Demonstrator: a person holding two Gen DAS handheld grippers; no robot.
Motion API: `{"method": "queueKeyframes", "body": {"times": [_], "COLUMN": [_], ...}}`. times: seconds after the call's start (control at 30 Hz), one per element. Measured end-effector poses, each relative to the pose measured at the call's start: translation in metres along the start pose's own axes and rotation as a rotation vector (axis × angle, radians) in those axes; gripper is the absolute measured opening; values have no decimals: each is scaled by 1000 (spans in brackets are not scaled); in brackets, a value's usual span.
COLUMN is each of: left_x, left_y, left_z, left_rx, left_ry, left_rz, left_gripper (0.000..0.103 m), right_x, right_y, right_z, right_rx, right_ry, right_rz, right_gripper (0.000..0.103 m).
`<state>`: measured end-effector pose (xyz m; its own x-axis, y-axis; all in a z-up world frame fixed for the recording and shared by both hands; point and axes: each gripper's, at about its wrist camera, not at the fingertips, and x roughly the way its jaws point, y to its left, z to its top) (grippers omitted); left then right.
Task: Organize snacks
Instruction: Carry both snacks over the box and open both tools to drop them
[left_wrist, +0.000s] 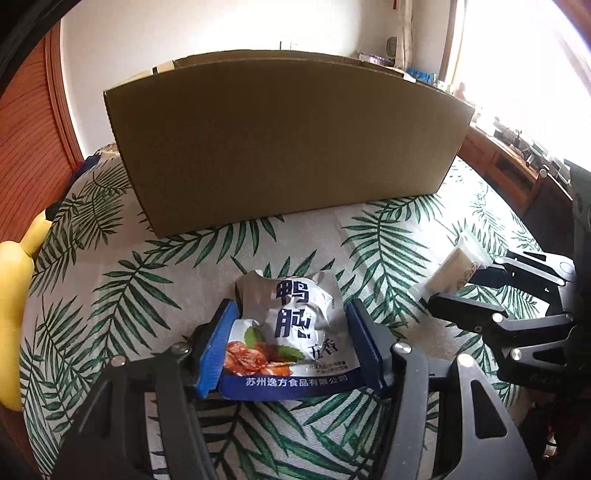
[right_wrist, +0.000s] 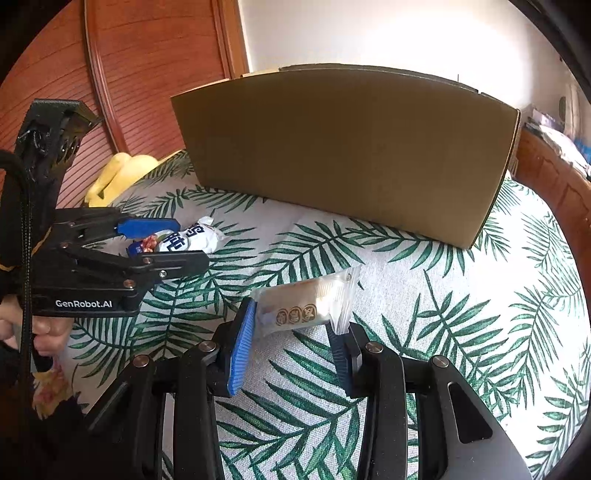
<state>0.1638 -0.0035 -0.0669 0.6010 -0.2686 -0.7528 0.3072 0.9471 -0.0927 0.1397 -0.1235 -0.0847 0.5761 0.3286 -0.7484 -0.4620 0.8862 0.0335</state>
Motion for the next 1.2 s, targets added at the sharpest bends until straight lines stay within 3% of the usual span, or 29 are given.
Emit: {"method": "queueKeyframes", "body": {"times": [0.3,0.77,1.2], "left_x": [-24,-45,-68], "left_y": [4,6,17], "left_z": [6,29,75], "left_rx": [-54,-54,-46], "left_ry": [-92,-178,-293], "left_rz": [-3,-27,-79], "left_gripper": [59,60,60], "right_x": [-7,-22,-59], "right_y": [-1,-8,-13], "right_z": [-2,-2,48], "right_rx": [0,19,-39], "right_ry": [-28,-87,-166], "right_rz": [-6,-15,-74], "right_gripper": [38,38,38]}}
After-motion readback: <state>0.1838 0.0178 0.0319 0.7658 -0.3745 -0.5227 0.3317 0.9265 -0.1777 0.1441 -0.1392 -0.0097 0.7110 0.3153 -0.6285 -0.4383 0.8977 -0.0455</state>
